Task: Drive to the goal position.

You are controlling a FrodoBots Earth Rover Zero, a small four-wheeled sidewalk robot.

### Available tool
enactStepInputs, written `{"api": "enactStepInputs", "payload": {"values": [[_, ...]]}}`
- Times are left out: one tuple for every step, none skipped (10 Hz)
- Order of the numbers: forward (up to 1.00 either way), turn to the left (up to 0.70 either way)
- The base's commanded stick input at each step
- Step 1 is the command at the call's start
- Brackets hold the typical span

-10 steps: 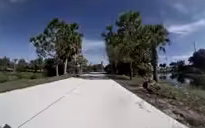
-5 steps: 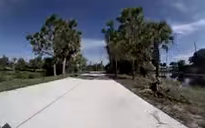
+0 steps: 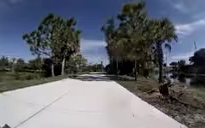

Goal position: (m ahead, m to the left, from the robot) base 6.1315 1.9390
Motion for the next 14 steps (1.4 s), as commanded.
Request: {"api": "enactStepInputs", "payload": {"values": [[0.85, 0.0], [0.85, 0.0], [0.85, 0.0], [0.85, 0.0], [0.85, 0.0], [0.85, 0.0], [0.85, 0.0], [0.85, 0.0], [0.85, 0.0], [0.85, 0.0], [0.85, 0.0], [0.85, 0.0], [0.85, 0.0], [0.85, 0.0]]}}
